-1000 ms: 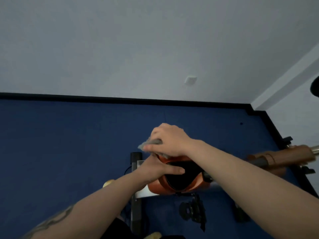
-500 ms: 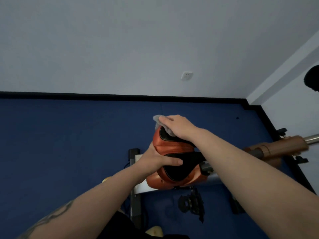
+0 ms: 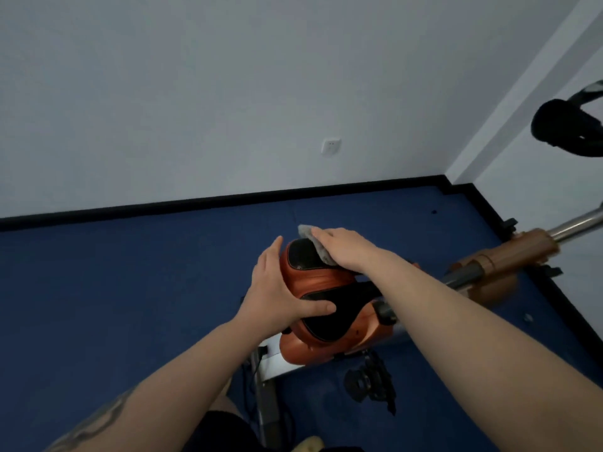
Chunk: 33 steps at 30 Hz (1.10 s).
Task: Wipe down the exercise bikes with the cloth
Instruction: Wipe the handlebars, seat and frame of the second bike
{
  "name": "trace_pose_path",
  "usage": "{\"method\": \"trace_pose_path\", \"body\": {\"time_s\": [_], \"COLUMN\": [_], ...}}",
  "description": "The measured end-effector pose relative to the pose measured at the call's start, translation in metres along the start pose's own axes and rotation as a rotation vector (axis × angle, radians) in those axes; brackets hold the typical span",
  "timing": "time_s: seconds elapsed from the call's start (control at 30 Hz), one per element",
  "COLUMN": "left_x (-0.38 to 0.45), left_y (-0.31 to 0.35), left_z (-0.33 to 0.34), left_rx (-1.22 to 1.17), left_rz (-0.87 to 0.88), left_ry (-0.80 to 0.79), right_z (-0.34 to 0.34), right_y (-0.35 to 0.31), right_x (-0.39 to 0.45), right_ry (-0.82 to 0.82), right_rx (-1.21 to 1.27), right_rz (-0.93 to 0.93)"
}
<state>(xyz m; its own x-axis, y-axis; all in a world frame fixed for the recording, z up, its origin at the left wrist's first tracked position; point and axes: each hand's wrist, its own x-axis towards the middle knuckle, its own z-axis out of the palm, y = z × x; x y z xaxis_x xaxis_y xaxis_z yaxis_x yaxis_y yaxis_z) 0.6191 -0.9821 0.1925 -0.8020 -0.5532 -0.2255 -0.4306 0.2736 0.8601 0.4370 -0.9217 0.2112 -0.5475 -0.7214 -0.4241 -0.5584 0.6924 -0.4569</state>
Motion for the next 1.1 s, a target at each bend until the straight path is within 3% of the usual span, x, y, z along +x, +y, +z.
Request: {"method": "trace_pose_path", "body": {"time_s": [0.07,0.17,0.3,0.43,0.53,0.63,0.7,0.8,1.0,1.1], "left_x": [0.001,0.011,0.034,0.053,0.068,0.082,0.089,0.094,0.099,0.099], "left_y": [0.002,0.006,0.011,0.020,0.026,0.039,0.044,0.038,0.029,0.027], "left_z": [-0.006,-0.015,-0.020,-0.019,-0.022,-0.020,-0.016,-0.010,-0.010,-0.011], "left_rx": [0.119,0.279,0.500,0.592,0.604,0.608,0.611,0.590,0.412,0.384], "left_rz": [0.102,0.226,0.419,0.537,0.629,0.641,0.607,0.582,0.525,0.517], "left_ry": [-0.022,-0.124,-0.251,-0.381,-0.393,-0.419,-0.464,-0.452,-0.390,-0.396], "right_z": [-0.003,-0.002,-0.016,0.021,0.015,0.000,0.016,0.056,0.024,0.041], "right_y": [0.013,0.049,0.087,0.053,0.060,0.063,0.045,0.014,-0.005,-0.025], "right_x": [-0.007,-0.033,-0.056,-0.061,-0.064,-0.058,-0.052,-0.058,-0.051,-0.056], "right_ry": [0.042,0.259,0.368,0.548,0.545,0.599,0.655,0.725,0.708,0.735], "right_rx": [-0.102,-0.316,-0.179,-0.296,-0.209,0.010,-0.005,-0.042,0.274,0.408], "right_rz": [0.021,-0.022,0.254,0.051,0.077,0.430,0.613,0.663,0.889,0.928]}}
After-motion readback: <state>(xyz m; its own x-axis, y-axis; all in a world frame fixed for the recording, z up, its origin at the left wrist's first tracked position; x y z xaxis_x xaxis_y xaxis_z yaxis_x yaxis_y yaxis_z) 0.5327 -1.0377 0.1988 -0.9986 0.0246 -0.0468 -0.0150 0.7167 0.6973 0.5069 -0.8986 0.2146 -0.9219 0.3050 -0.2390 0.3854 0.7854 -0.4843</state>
